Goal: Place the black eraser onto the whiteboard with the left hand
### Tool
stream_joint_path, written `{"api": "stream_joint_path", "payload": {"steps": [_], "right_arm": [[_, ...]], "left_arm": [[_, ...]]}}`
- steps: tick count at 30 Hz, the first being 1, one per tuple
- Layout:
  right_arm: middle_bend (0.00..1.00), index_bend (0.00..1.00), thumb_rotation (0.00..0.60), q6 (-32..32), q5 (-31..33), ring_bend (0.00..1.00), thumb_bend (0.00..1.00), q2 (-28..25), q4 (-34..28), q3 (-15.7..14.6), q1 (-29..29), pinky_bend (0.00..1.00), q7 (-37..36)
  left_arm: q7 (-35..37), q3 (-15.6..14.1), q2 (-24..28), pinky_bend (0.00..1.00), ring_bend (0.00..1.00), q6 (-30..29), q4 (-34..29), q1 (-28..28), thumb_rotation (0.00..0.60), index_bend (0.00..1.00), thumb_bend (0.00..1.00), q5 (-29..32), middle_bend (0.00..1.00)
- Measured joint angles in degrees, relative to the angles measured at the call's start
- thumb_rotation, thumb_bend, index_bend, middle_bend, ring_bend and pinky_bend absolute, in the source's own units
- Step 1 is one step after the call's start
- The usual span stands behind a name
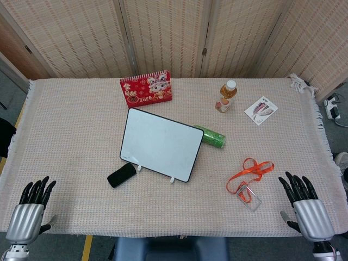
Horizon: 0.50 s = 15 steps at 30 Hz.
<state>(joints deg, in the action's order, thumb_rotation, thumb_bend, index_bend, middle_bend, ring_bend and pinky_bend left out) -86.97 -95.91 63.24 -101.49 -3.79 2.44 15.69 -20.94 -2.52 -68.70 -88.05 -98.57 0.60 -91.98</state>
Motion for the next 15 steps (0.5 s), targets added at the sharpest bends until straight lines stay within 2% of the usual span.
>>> {"api": "stream_joint_path", "payload": {"steps": [5, 7, 9, 11, 12, 14, 15], "right_arm": [[0.00, 0.00, 0.600, 0.0, 0.2, 0.00, 0.30, 0.2, 0.0, 0.1, 0.0, 0.00, 0.4], [0.00, 0.00, 0.600, -0.1, 0.3, 0.00, 0.30, 0.4, 0.1, 0.1, 0.1, 0.00, 0.6], [0.00, 0.00, 0.600, -0.1, 0.5, 0.00, 0.30, 0.6, 0.1, 0.2, 0.1, 0.00, 1.0], [0.00, 0.00, 0.600, 0.2, 0.8, 0.00, 0.30, 0.8, 0.1, 0.3, 0.1, 0.00, 1.4], [0.00, 0.00, 0.600, 0.4, 1.0, 0.00, 0.30, 1.0, 0.1, 0.4, 0.0, 0.00, 1.7], [0.00, 0.00, 0.600, 0.7, 1.3, 0.00, 0.30, 1.2, 0.1, 0.5, 0.0, 0.00, 2.3], [0.00, 0.00, 0.600, 0.8, 1.5, 0.00, 0.30, 1.4, 0.1, 0.5, -0.1, 0.00, 2.6]], "left_arm": [[1.1, -0.2, 0.1, 0.10, 0.03, 0.5, 0.1, -0.3, 0.600, 0.00, 0.25, -0.5, 0.06], [2.7, -0.3, 0.0, 0.23, 0.12, 0.6, 0.2, -0.6, 0.600, 0.00, 0.25, -1.2, 0.18], [4.6, -0.2, -0.5, 0.52, 0.32, 0.2, 0.9, -0.9, 0.600, 0.03, 0.25, -2.5, 0.43], [7.0, 0.2, -2.0, 0.87, 0.65, -1.2, 2.3, -1.2, 0.600, 0.14, 0.25, -4.7, 0.80], [8.2, 0.4, -3.0, 0.95, 0.78, -1.9, 2.9, -1.3, 0.600, 0.20, 0.25, -5.4, 0.92], [10.6, 0.9, -5.3, 1.00, 0.93, -2.5, 3.7, -1.9, 0.600, 0.31, 0.25, -6.0, 1.00], [11.1, 1.1, -6.0, 1.00, 0.96, -2.2, 3.5, -2.3, 0.600, 0.34, 0.25, -5.9, 1.00]]}}
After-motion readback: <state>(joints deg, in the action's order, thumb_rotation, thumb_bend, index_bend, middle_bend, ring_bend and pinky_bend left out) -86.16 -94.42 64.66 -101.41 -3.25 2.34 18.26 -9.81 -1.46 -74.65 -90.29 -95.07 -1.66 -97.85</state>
